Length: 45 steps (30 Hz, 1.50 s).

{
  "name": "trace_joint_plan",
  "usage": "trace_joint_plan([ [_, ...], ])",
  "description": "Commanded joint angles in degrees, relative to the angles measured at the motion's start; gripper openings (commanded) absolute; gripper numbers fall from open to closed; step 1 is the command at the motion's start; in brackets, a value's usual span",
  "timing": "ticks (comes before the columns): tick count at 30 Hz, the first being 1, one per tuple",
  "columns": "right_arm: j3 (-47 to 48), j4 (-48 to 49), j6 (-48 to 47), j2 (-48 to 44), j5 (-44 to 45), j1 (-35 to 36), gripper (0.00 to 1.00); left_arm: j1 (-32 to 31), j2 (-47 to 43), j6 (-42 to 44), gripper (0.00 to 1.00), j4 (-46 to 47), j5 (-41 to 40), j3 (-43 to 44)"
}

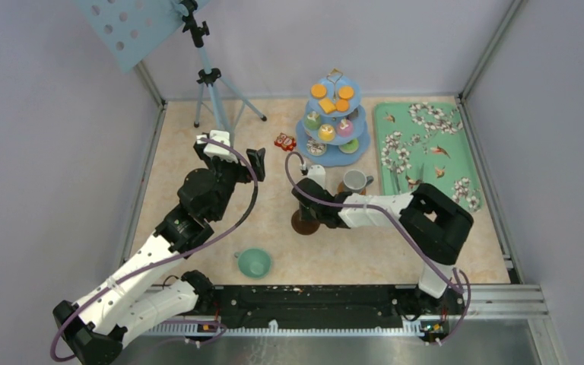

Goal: Serve the afternoon tea

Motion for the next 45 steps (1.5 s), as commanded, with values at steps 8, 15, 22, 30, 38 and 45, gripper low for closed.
trace_joint_plan([
  [8,7.3,2.2,-6.2,9.1,4.4,-7.6,0.25,0.2,-1.5,0.5,0.99,3.1,-1.0,-0.2],
  [15,9.1,0.5,-7.6,9.6,6.1,-10.1,0.25,0.2,-1.9,0.8,0.99,3.2,-1.4,-0.3],
  [22,11.3,-1.7,-9.9,6.6,5.5,-10.2,0.27,0.2,-1.8,0.8,0.99,3.3,-1.4,-0.4],
  [30,15.0,-7.9,-12.9,-4.9,-8.7,-8.9,0.5,0.2,-2.5,1.4,0.99,3.6,-2.5,-0.4],
  [38,7.4,-4.6,-9.7,-8.7,-28.1,0.3,0.59,0.3,-5.1,2.1,0.99,4.5,-5.1,-1.0],
  [45,12.0,-7.1,-8.3,-2.2,-30.2,9.8,0.64,0.5,-8.1,2.5,0.99,5.6,-7.1,-2.0],
])
